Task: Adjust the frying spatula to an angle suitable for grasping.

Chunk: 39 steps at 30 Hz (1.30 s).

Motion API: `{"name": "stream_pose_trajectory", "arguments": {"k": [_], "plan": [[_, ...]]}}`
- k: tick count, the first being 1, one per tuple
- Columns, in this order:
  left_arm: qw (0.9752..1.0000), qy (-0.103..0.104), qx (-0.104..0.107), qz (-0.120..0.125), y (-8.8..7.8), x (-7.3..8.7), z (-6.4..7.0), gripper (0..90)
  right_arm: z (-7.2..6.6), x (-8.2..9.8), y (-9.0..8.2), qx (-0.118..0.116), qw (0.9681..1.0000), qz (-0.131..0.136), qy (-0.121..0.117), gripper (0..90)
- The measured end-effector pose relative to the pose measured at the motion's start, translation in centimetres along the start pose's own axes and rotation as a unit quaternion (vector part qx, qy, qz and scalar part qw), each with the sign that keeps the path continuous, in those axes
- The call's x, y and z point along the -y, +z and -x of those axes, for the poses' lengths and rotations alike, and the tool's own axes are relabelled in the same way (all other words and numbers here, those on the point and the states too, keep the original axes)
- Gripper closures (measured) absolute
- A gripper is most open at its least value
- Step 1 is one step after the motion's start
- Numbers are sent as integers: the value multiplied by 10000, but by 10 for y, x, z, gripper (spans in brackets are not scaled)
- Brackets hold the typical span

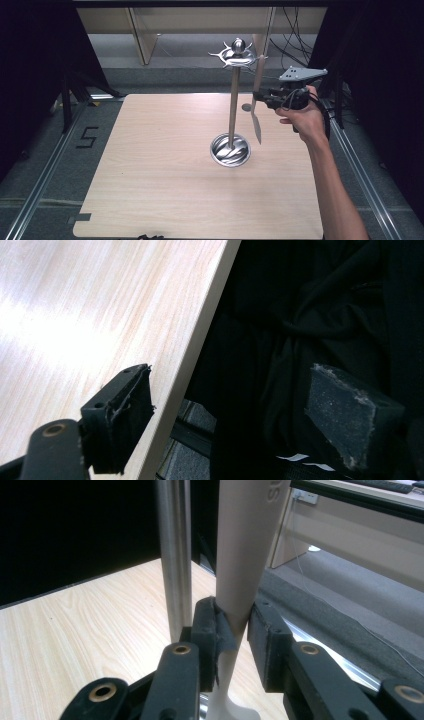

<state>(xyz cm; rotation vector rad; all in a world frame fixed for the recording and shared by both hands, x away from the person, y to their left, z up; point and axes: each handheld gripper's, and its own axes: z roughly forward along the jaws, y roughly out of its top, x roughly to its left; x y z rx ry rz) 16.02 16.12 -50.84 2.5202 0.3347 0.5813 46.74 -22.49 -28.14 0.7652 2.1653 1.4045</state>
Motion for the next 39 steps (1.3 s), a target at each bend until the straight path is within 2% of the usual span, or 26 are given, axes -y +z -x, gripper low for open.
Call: {"name": "stream_pose_trajectory", "arguments": {"k": [2,4,5,8,11,13,19,21,22,23,24,25,26,27,29,31,36,37,38,39], "plan": [[10000,-2,11,10,0,0,0,177,-2,-1,-1,-98,9999,-109,73,741],[10000,2,-77,4,0,0,1,176,-2,0,-1,-72,10000,-61,29,723],[10000,0,-75,4,0,0,1,176,-4,0,-1,-72,9999,-38,111,714],[10000,8,-44,12,0,0,1,177,-4,2,-3,-37,10000,-11,50,693],[10000,2,-44,8,0,0,1,177,-4,4,-5,-32,9999,68,113,677],[10000,-1,-46,10,0,0,1,177,-6,5,-7,-45,9999,25,160,672],[10000,-1,-48,12,0,0,1,177,-9,9,-14,35,9998,150,146,637],[10000,0,10,13,0,0,0,177,-11,12,-17,38,9998,136,125,629],[10000,0,-53,18,0,0,1,177,-11,13,-19,115,9998,147,5,620],[10000,0,-49,11,0,0,1,176,-14,14,-20,168,9997,172,95,616],[10000,2,-50,11,0,0,1,177,-14,16,-22,111,9998,175,71,607],[10000,0,-51,14,0,0,1,177,-14,17,-24,167,9997,190,20,603],[10000,0,-57,15,0,0,1,177,-16,19,-25,109,9996,236,101,597],[10000,-3,-56,20,0,0,1,177,-15,21,-27,118,9996,252,40,594],[10000,-8,-50,14,0,0,1,177,-18,25,-30,143,9994,274,148,586],[10000,-2,-49,11,1,0,1,177,-18,29,-32,187,9993,314,72,579],[10000,3,-43,5,1,0,1,177,-23,35,-36,136,9991,358,168,550],[10000,-8,-38,5,1,0,1,177,-23,36,-37,170,9992,344,76,539],[10000,1,44,1,2,0,0,177,-25,38,-37,142,9992,323,162,535],[10000,8,48,24,2,0,0,177,-26,39,-37,177,9993,308,129,534]]}}
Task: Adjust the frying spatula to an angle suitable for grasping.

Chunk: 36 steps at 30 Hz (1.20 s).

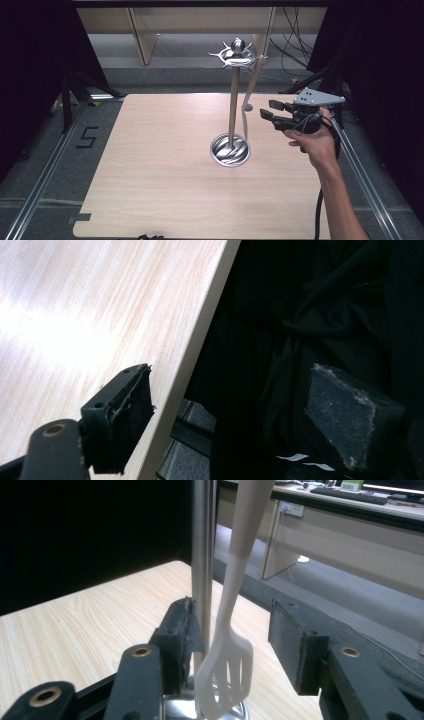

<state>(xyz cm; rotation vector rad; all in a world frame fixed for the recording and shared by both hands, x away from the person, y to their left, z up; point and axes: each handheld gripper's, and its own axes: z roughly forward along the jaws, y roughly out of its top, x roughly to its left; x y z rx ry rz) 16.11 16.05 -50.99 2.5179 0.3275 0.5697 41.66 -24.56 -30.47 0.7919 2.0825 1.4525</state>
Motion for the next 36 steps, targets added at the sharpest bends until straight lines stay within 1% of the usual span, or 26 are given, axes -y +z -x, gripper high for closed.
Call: {"name": "stream_pose_trajectory", "arguments": {"k": [3,4,5,7,8,9,10,11,13,14,16,17,18,20,21,22,25,26,27,28,29,31,32,33,34,36], "plan": [[10000,-1,-24,-13,-1,0,0,177,-3,4,0,16,10000,7,30,522],[10000,10,1,-10,-1,0,0,177,-2,5,-1,85,10000,27,-38,515],[10000,1,-26,-1,-1,0,0,177,-3,7,0,5,10000,47,59,504],[10000,6,-70,2,-1,0,0,177,-7,10,-1,72,9999,-48,133,497],[9999,-22,-127,4,-2,0,0,177,-7,10,-1,72,9999,-48,133,497],[10000,-14,-98,-1,-1,0,0,177,-7,12,-1,22,9999,-29,107,495],[10000,-6,-78,-2,-1,0,0,177,-8,13,-1,143,9999,7,32,492],[10000,-11,-92,2,-1,0,0,177,-10,14,-1,43,9999,-6,133,489],[9999,6,-126,-7,-2,0,0,177,-13,17,-2,92,9999,-14,138,473],[9999,18,-135,-7,-2,0,0,177,-12,18,-3,148,9999,-36,8,468],[9999,-9,-135,18,-2,0,0,177,-16,21,-3,116,9998,-100,99,461],[9999,-10,-121,-1,-2,0,0,177,-16,23,-3,198,9998,-38,5,460],[9999,-10,-123,2,-2,0,0,177,-16,24,-3,112,9999,-70,-11,460],[9999,-10,-124,1,-2,0,0,177,-21,27,-4,149,9998,-94,116,456],[9999,-13,-128,8,-2,0,1,177,-21,31,-2,71,9999,-67,24,451],[9999,-8,-170,1,-1,0,1,177,-21,31,-2,71,9999,-67,24,451],[9999,-9,-118,2,0,0,0,177,-24,37,-2,151,9998,-93,97,447],[9999,1,-125,-9,0,0,0,177,-22,38,-3,77,9997,-211,25,447],[9999,15,-155,-10,-1,0,1,177,-23,41,-2,171,9997,-132,68,446],[9999,22,-120,-20,-2,0,1,177,-22,42,-3,155,9997,-191,14,443],[9999,33,-125,-4,-2,-1,1,177,-23,43,-3,143,9995,-244,99,442],[9999,38,-122,-9,-2,-1,1,177,-23,46,-2,157,9995,-269,83,441],[9999,39,-99,-14,-2,-1,1,176,-22,47,-3,174,9995,-275,3,441],[9999,41,-106,-10,-2,-1,1,177,-24,48,-3,177,9992,-307,169,439],[10000,75,-6,-14,-1,-1,0,177,-23,49,-4,181,9992,-351,44,437],[10000,65,-15,-13,-1,-1,0,177,-23,51,-3,182,9993,-315,78,437]]}}
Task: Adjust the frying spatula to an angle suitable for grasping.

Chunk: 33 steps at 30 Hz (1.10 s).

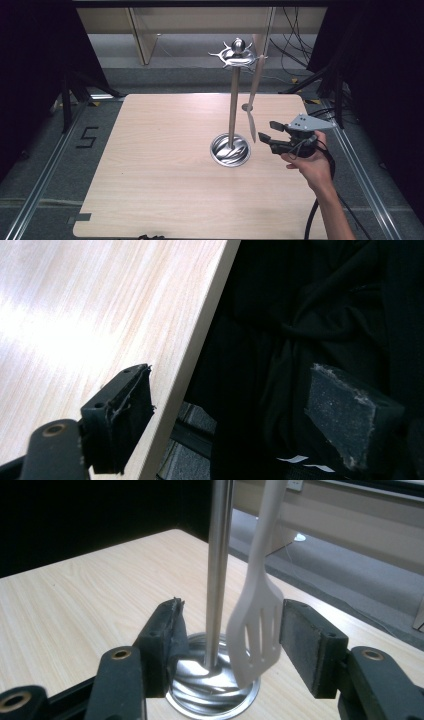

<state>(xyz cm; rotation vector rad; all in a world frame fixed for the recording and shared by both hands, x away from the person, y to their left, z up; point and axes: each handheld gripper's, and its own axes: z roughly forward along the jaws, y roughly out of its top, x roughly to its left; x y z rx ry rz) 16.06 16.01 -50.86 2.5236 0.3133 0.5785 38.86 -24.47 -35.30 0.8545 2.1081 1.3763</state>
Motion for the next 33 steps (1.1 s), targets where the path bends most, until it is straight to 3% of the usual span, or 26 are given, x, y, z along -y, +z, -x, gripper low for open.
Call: {"name": "stream_pose_trajectory", "arguments": {"k": [1,2,6,7,8,10,12,15,16,19,20,21,23,27,30,31,32,33], "plan": [[10000,1,-5,-6,0,0,0,177,1,0,-1,-20,9999,-55,-95,436],[10000,0,-1,-9,0,0,0,177,-1,2,0,-19,10000,-24,30,435],[9999,-41,-102,12,-1,0,0,177,-2,7,0,-31,9999,-131,9,429],[9999,-53,-90,17,0,0,0,177,-2,9,2,-15,10000,-87,46,427],[10000,-16,21,9,0,0,0,177,-3,10,0,-55,9997,-229,94,425],[10000,-21,4,8,0,0,0,177,-2,12,1,-24,9998,-201,-69,421],[10000,-39,-34,14,0,0,0,176,-5,15,0,-56,9995,-298,25,418],[10000,-50,-79,18,0,-1,0,176,-3,18,0,-45,9997,-207,-126,412],[10000,-53,-59,21,-1,-2,0,175,-7,22,-1,-74,9996,-283,21,410],[9999,-26,-97,3,-1,-3,0,175,-8,24,0,-63,9997,-232,42,407],[9998,-28,-172,14,0,-3,1,175,-7,25,-1,-168,9992,-352,-66,406],[9999,-21,-149,4,-1,-3,0,175,-9,26,-1,-124,9994,-321,74,404],[9999,-49,-105,22,-1,-3,-1,176,-11,29,-1,-103,9994,-320,20,398],[10000,-47,-25,40,-2,-2,-2,175,-15,36,-1,-256,9986,-426,179,363],[9999,-41,-112,38,-2,-3,-1,175,-21,41,0,-237,9980,-551,207,356],[9999,-47,-109,43,-2,-3,0,176,-25,43,2,-188,9973,-703,97,347],[10000,-6,7,23,-1,-3,-1,176,-25,43,2,-188,9973,-703,97,347],[10000,-14,-6,19,-1,-3,-1,176,-25,44,3,-198,9973,-714,2,347]]}}
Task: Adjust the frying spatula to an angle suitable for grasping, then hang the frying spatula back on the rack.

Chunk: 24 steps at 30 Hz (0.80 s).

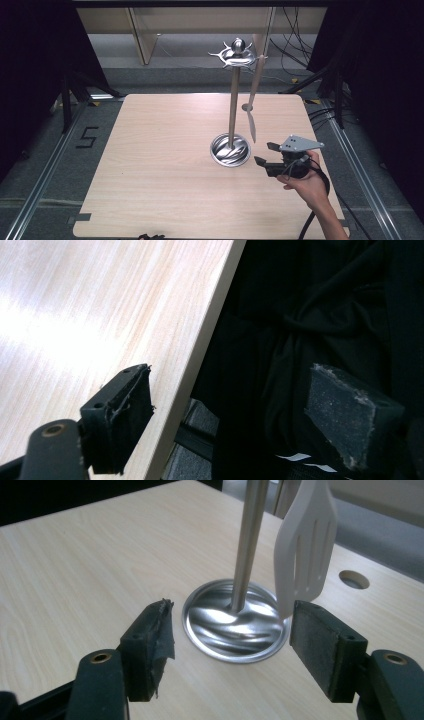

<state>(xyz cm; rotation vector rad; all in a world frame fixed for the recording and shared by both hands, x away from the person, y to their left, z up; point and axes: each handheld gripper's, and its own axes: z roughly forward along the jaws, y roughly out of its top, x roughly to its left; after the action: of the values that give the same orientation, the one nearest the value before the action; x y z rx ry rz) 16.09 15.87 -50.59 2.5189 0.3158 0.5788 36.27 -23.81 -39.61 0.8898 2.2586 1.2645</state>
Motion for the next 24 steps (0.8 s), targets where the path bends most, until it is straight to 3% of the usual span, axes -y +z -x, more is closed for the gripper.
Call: {"name": "stream_pose_trajectory", "arguments": {"k": [6,9,14,16,17,18,20,21,24], "plan": [[10000,-9,-9,-22,-2,0,-1,176,-5,6,6,-89,9998,-153,19,345],[9999,-59,-148,8,-1,1,0,176,-6,9,10,-90,9998,-136,-67,344],[9998,-62,-209,25,-2,1,-2,176,-11,14,13,-209,9994,-280,41,341],[9998,-89,-155,26,-3,2,-2,175,-10,15,14,-268,9993,-264,-23,340],[9998,-112,-147,23,-2,2,-2,177,-13,16,14,-245,9992,-290,122,339],[9998,-118,-156,25,-2,2,-2,176,-12,17,15,-264,9992,-288,-41,339],[9996,-139,-246,37,-3,3,-1,176,-15,19,15,-253,9992,-314,58,338],[9998,-110,-164,18,-3,3,-1,176,-14,19,16,-319,9990,-327,-29,337],[9998,-102,-161,-6,-3,4,-2,176,-15,22,16,-281,9988,-389,13,335]]}}
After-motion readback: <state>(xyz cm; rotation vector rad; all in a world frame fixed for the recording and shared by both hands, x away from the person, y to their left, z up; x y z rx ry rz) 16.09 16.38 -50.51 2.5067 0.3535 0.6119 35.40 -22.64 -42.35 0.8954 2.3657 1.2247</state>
